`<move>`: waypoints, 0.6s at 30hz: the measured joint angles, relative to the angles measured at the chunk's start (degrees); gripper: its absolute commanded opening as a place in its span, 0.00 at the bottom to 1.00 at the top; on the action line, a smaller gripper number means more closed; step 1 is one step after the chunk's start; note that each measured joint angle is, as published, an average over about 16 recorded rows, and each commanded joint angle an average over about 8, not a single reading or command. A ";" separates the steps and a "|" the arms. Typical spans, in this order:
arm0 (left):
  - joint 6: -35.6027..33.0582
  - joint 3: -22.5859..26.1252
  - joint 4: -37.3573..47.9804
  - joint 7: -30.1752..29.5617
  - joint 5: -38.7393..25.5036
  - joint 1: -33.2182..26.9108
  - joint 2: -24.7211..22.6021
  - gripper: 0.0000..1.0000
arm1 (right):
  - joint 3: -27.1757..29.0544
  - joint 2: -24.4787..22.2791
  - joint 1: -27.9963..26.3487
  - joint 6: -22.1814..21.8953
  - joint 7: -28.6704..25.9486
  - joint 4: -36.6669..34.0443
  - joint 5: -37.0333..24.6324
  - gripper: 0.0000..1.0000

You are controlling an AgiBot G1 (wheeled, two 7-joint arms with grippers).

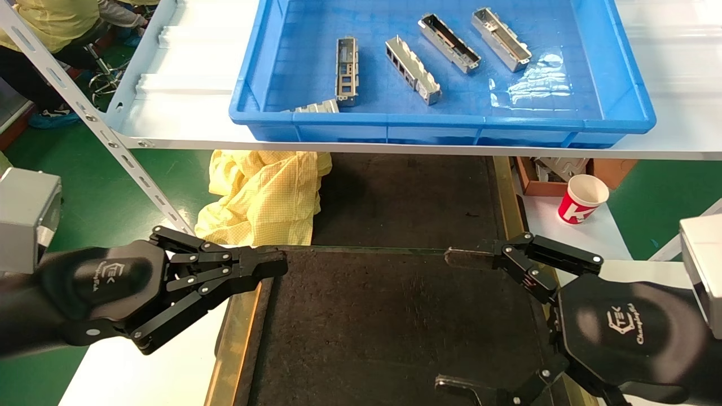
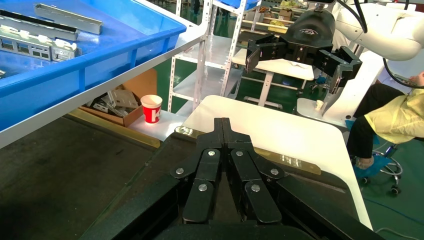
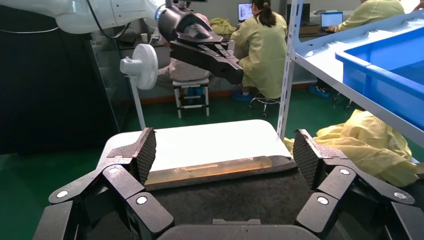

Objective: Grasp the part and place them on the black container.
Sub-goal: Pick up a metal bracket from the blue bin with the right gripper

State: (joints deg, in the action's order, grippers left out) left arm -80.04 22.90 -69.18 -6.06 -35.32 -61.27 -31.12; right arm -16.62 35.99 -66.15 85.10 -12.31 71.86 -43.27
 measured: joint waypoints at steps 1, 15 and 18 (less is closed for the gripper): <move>0.00 0.00 0.00 0.00 0.00 0.00 0.00 0.29 | -0.21 0.36 -1.19 -0.14 -0.38 -0.48 -0.47 1.00; 0.00 0.00 0.00 0.00 0.00 0.00 0.00 1.00 | -6.46 11.44 -26.69 -3.33 -1.19 -21.46 -14.53 1.00; 0.00 0.00 0.00 0.00 0.00 0.00 0.00 1.00 | -7.77 14.35 -31.45 -4.49 0.87 -28.59 -17.76 1.00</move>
State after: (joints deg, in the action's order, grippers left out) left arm -80.04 22.90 -69.18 -6.06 -35.32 -61.27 -31.12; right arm -24.39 50.34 -97.61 80.61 -11.44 43.28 -61.03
